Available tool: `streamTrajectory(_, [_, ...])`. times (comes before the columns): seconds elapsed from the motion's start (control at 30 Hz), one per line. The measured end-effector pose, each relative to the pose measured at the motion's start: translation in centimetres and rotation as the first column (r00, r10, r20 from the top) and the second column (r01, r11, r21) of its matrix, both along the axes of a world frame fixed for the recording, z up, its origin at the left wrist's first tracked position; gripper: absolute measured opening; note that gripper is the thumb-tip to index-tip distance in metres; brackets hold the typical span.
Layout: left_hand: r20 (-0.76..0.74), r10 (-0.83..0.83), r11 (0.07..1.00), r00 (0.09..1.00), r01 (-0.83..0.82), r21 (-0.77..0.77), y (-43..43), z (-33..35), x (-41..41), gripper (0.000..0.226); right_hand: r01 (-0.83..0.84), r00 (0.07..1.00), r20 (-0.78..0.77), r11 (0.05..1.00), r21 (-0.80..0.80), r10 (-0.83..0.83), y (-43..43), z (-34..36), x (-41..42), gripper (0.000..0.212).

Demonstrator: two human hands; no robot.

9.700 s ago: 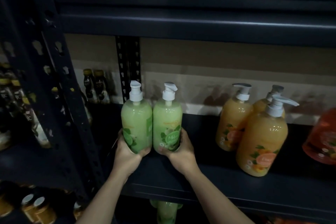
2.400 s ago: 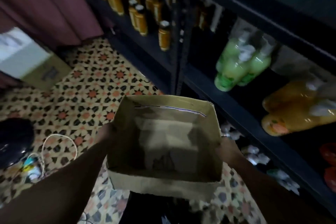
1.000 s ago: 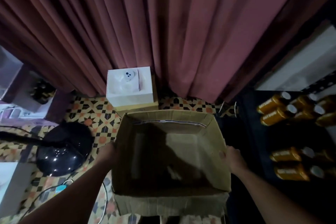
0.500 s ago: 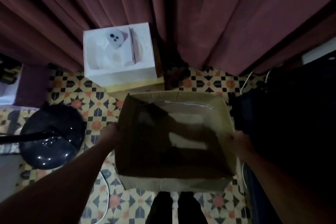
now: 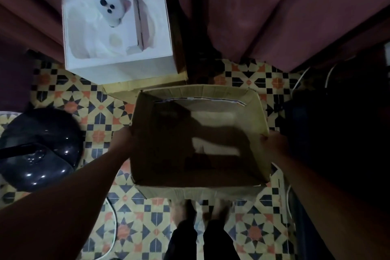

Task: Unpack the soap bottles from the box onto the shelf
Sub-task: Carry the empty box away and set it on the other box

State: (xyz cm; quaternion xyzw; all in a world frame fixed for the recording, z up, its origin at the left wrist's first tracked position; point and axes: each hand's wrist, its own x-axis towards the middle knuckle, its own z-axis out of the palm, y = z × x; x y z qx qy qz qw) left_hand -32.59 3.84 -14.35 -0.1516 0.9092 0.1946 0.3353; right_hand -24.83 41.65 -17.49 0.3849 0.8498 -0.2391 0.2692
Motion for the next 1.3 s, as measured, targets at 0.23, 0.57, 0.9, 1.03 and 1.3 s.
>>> streamTrajectory(0.23, [0.007,-0.029,1.000,1.000,0.029,-0.002,0.3,-3.0,-1.4,0.013,-0.071,0.997,0.022,0.997,-0.020,0.072,0.7,-2.3,-1.2,0.033])
streamTrajectory(0.57, [-0.041,0.054,0.996,0.998,-0.051,0.073,-0.7,-5.8,-1.0,0.020,-0.009,0.999,-0.031,1.000,-0.007,0.008,0.2,-3.8,-0.9,0.034])
streamTrajectory(0.9, [0.073,0.224,0.962,0.972,-0.232,0.145,0.4,-5.0,-1.1,0.066,-0.025,0.999,0.028,0.999,-0.039,0.026,-0.7,-1.7,-0.9,0.046])
streamTrajectory(1.03, [-0.083,0.078,0.996,0.994,-0.081,-0.025,1.8,-1.2,-0.3,0.084,-0.054,0.998,-0.031,0.998,-0.037,0.053,-0.9,1.0,-0.6,0.056])
streamTrajectory(1.3, [-0.142,-0.316,0.905,0.938,0.343,0.253,11.6,15.1,0.0,0.043,-0.071,0.992,-0.107,0.997,0.010,0.071,-0.6,17.4,2.5,0.037])
